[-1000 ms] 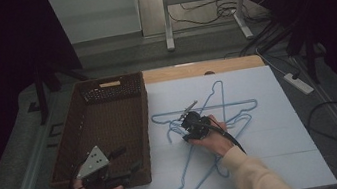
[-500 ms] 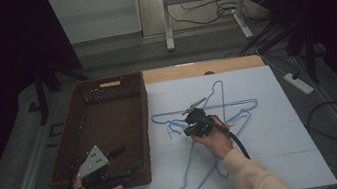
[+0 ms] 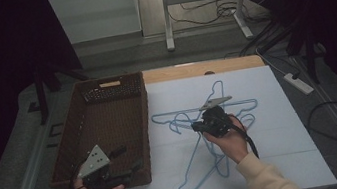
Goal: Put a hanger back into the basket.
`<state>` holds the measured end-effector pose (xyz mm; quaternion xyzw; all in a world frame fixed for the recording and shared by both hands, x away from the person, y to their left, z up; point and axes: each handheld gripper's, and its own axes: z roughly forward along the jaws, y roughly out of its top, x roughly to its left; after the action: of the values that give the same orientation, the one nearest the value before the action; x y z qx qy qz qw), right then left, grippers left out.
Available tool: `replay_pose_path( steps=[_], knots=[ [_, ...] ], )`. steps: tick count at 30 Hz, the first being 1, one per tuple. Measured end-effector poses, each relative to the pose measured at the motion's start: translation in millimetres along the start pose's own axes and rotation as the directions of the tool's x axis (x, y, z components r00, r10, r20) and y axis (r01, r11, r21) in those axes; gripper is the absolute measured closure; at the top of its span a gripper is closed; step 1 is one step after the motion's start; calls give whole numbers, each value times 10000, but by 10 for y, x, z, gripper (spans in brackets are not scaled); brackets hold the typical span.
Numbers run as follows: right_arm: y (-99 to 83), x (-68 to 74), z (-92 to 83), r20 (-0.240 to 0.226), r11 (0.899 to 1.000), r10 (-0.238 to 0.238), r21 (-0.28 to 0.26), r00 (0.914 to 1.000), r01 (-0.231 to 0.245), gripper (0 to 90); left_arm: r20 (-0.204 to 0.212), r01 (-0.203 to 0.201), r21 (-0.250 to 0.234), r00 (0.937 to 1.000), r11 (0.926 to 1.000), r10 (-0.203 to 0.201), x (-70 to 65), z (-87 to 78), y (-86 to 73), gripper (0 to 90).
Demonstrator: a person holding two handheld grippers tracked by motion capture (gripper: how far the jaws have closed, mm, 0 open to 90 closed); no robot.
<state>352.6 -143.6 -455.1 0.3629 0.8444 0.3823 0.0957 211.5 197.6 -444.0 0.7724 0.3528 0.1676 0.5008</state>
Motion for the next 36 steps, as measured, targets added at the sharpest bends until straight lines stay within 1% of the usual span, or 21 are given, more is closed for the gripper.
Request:
replay_pose_path(
  steps=[1, 2, 4, 10, 13, 17, 19, 21, 23, 25, 26, 27, 30, 33, 36],
  knots=[
    [0, 0, 0, 0, 10000, 0, 0, 10000, 0, 866, 0, 0, 0, 10000, 10000, 0, 0, 0, 0, 293],
    [-13, -11, -52, -33, 9997, 67, -221, 10000, -68, 866, 1, 1, -11, 10000, 10000, -1, 0, -1, 4, 293],
    [-16, -8, -86, -44, 9994, 41, -353, 10000, -43, 867, 5, -4, -28, 10000, 10000, 4, 1, -5, 12, 293],
    [-17, 17, -171, 24, 9982, -72, -600, 10000, 73, 868, 26, -34, -40, 10000, 10000, 34, -10, 2, 34, 293],
    [-16, 22, -209, 28, 9974, -27, -724, 10000, 29, 868, 128, -70, 5, 9999, 10000, 70, -30, 17, 59, 294],
    [18, 21, -314, 71, 9941, 15, -1085, 10000, -7, 868, 267, -146, 55, 9995, 9999, 145, -66, 45, 115, 293],
    [36, 25, -355, 107, 9926, -21, -1214, 9999, 34, 868, 419, -156, 158, 9990, 9998, 150, -102, 85, 166, 293],
    [48, 31, -381, 102, 9913, -15, -1316, 9999, 29, 868, 448, -152, 223, 9989, 9996, 142, -118, 104, 184, 293],
    [67, 37, -423, 101, 9895, -58, -1441, 9999, 72, 868, 607, -156, 407, 9981, 9990, 131, -154, 157, 226, 292],
    [76, 43, -442, 100, 9876, -51, -1571, 9999, 66, 868, 756, -172, 707, 9971, 9973, 119, -195, 227, 276, 292],
    [81, 45, -450, 81, 9873, -54, -1589, 10000, 66, 868, 756, -172, 707, 9971, 9973, 119, -195, 227, 276, 292],
    [83, 47, -454, 82, 9869, -54, -1612, 10000, 67, 868, 850, -239, 810, 9962, 9964, 170, -222, 275, 310, 292],
    [87, 49, -460, 93, 9859, -58, -1671, 9999, 72, 868, 931, -210, 953, 9956, 9952, 121, -243, 321, 340, 293],
    [91, 52, -463, 95, 9849, -70, -1730, 9999, 86, 868, 1089, -130, 1165, 9941, 9931, 2, -287, 427, 409, 294],
    [100, 70, -477, 98, 9839, -82, -1785, 9999, 98, 868, 1334, -232, 1336, 9910, 9908, 52, -348, 538, 479, 293]
  ],
)
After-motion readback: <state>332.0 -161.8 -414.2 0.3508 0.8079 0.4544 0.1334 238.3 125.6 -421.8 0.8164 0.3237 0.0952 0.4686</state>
